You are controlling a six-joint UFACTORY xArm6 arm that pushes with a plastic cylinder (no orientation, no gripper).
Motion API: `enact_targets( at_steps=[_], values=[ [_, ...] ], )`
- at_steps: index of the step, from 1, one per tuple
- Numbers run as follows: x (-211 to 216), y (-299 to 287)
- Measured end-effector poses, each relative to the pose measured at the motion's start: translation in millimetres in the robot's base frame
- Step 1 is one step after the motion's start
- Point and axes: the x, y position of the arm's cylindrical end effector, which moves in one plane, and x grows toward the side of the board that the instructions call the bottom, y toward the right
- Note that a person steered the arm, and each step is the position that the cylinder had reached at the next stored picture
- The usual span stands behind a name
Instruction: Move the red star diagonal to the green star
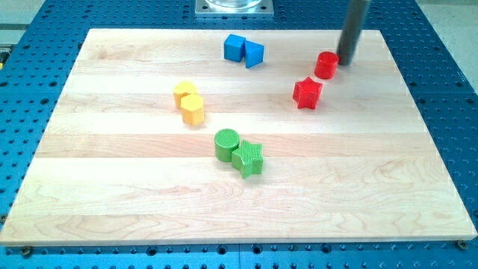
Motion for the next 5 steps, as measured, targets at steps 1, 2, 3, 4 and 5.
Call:
enact_targets(
  at_steps=[1,2,3,4,5],
  values=[
    [37.2,1.4],
    [28.7,-63.5],
    [8.9,-88.0],
    [26.1,-127.9],
    [23.5,-159.5]
  ],
)
